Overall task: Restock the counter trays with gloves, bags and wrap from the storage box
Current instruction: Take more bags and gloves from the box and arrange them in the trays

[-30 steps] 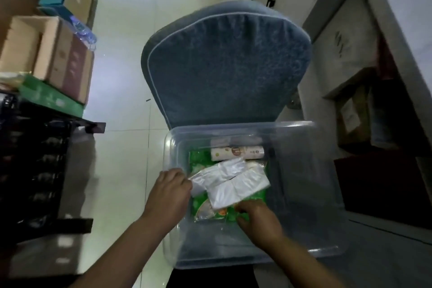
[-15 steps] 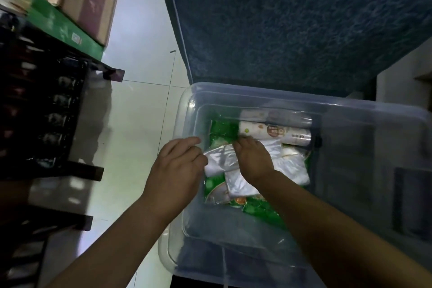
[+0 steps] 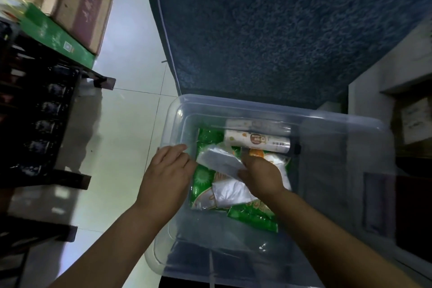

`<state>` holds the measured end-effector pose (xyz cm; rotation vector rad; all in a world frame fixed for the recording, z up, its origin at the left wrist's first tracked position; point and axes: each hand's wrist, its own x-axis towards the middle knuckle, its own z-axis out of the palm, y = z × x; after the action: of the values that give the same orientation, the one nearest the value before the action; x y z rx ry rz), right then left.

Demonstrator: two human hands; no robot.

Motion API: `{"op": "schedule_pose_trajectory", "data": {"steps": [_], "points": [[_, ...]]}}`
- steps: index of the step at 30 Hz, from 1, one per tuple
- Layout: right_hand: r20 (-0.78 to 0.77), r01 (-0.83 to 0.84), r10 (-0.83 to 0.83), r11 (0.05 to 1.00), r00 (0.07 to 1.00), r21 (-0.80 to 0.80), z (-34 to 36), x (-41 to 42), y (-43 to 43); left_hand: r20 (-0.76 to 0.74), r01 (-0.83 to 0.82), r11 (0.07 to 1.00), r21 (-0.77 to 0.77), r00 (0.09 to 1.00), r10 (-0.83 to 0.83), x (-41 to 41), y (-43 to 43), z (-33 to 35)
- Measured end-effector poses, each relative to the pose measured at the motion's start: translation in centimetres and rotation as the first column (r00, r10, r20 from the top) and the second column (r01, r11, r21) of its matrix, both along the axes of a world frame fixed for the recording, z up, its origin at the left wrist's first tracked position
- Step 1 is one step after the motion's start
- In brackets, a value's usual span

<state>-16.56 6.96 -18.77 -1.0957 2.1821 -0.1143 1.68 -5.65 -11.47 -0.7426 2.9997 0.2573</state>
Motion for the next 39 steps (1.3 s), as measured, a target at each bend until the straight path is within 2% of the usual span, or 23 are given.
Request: {"op": "schedule_pose_trajectory", "data": {"steps": [2,3,4,5,6,7,8,10,13,16,20,21,25,27,28,31,35,39], "points": [[0.145,0.165,-0.162,0.986,0.976,-0.008,1.9,-0.7,0.8,0.053,-0.113,0.987,0.118,0.993,0.107,-1.0,1.2,0.7],[0.223,0.246,-0.234,0.969,0.946,-0.029,2.8,-1.1,1.1,0.078,-0.208,0.952,0.226,0.978,0.195,-1.5,2.0,1.0],[0.320,0.334,-0.303,0.942,0.898,-0.043,3.8,-1.3,1.4,0.098,-0.324,0.873,0.365,0.946,0.310,-2.1,2.7,1.2],[0.431,0.421,-0.362,0.906,0.826,-0.046,4.8,-1.5,1.7,0.117,-0.434,0.732,0.525,0.889,0.443,-2.8,3.3,1.5],[0.534,0.494,-0.402,0.869,0.744,-0.034,5.7,-1.6,1.8,0.158,-0.501,0.546,0.672,0.816,0.556,-3.6,3.7,1.8],[0.615,0.543,-0.419,0.840,0.668,-0.017,6.6,-1.7,2.1,0.201,-0.512,0.372,0.775,0.756,0.623,-4.4,3.9,1.9],[0.675,0.569,-0.419,0.822,0.607,-0.002,7.4,-1.7,2.2,0.237,-0.498,0.241,0.833,0.715,0.657,-5.2,4.0,2.1],[0.740,0.579,-0.392,0.815,0.546,0.005,8.5,-1.4,2.3,0.269,-0.446,0.074,0.892,0.653,0.708,-6.9,4.1,2.4],[0.764,0.551,-0.338,0.834,0.549,-0.027,9.2,-0.5,2.0,0.258,-0.404,-0.011,0.915,0.563,0.785,-8.6,4.1,3.0],[0.817,0.540,-0.322,0.842,0.479,0.015,9.5,0.3,1.8,0.308,-0.372,-0.101,0.923,0.553,0.774,-9.0,4.0,3.4],[0.811,0.556,-0.349,0.830,0.469,0.036,9.3,1.0,2.0,0.270,-0.396,-0.040,0.918,0.546,0.793,-9.4,4.3,4.0],[0.812,0.572,-0.358,0.819,0.461,0.036,9.3,1.1,2.2,0.266,-0.376,-0.057,0.925,0.533,0.804,-9.6,4.4,4.2],[0.844,0.604,-0.358,0.795,0.398,0.053,9.2,1.5,3.5,0.337,-0.257,-0.240,0.936,0.460,0.822,-10.0,3.7,4.8],[0.854,0.588,-0.337,0.807,0.395,0.047,9.1,1.7,4.1,0.327,-0.175,-0.277,0.945,0.480,0.814,-10.1,2.7,5.2],[0.855,0.578,-0.333,0.814,0.398,0.048,9.0,1.8,4.3,0.304,-0.144,-0.269,0.952,0.518,0.799,-10.0,2.0,5.4],[0.847,0.554,-0.338,0.830,0.410,0.063,8.9,1.6,4.6,0.220,-0.130,-0.180,0.975,0.649,0.728,-9.5,0.4,5.9],[0.849,0.482,-0.314,0.872,0.426,0.081,8.8,0.8,4.7,0.199,-0.223,-0.026,0.974,0.801,0.564,-8.6,-0.5,6.1],[0.843,0.431,-0.313,0.896,0.439,0.108,8.1,1.1,5.0,0.262,-0.355,0.117,0.928,0.840,0.475,-7.5,-1.0,5.9]]}}
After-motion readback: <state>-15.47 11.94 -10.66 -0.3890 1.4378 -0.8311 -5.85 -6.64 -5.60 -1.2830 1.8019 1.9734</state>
